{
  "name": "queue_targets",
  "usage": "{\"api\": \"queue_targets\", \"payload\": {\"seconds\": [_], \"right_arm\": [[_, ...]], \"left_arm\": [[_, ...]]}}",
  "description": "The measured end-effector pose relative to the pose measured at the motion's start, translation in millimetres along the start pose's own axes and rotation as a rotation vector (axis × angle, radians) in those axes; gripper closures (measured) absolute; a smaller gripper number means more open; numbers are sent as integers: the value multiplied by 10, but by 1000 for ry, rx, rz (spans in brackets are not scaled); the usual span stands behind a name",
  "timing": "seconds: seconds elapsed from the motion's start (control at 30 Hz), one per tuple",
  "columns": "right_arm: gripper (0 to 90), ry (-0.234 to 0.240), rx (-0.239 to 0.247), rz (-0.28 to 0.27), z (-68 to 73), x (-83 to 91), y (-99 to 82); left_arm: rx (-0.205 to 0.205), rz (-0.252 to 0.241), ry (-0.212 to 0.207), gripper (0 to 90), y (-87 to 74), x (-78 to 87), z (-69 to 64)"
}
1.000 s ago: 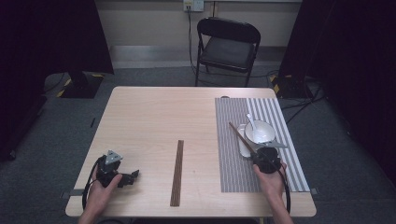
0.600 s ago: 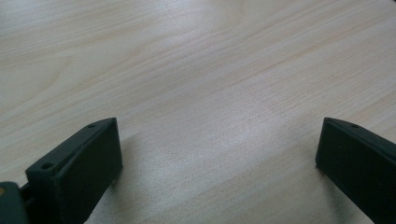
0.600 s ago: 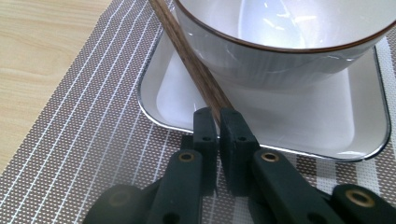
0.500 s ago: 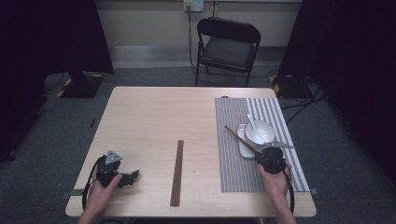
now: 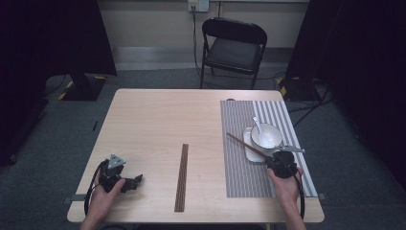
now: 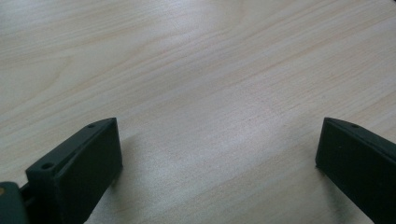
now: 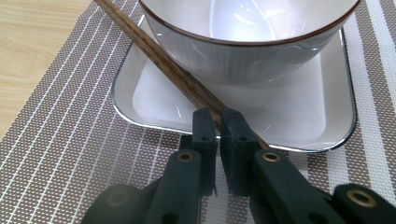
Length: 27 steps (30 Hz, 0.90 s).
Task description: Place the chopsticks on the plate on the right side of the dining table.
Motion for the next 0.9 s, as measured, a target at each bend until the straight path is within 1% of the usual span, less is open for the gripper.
{"api": "queue_targets", "payload": {"seconds": [0.37, 0.73, 0.9], "right_arm": [[839, -15, -20, 0, -102, 5, -6], [836, -29, -18, -6, -180, 11, 3], [834, -33, -17, -7, -191, 6, 10]], "left_arm": [[0, 0, 0, 0, 0, 0, 0], [0, 0, 0, 0, 0, 0, 0], [0, 0, 0, 0, 0, 0, 0]]}}
Point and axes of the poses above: each handheld gripper's, and its own axes: x roughly backward along the jaws, y roughly out of its top, z roughly to its left, the point moved 10 cm from there along -x, roughly forward along the jaws, and after that the axes turned 14 degrees about -z, right-handed, at the moved point
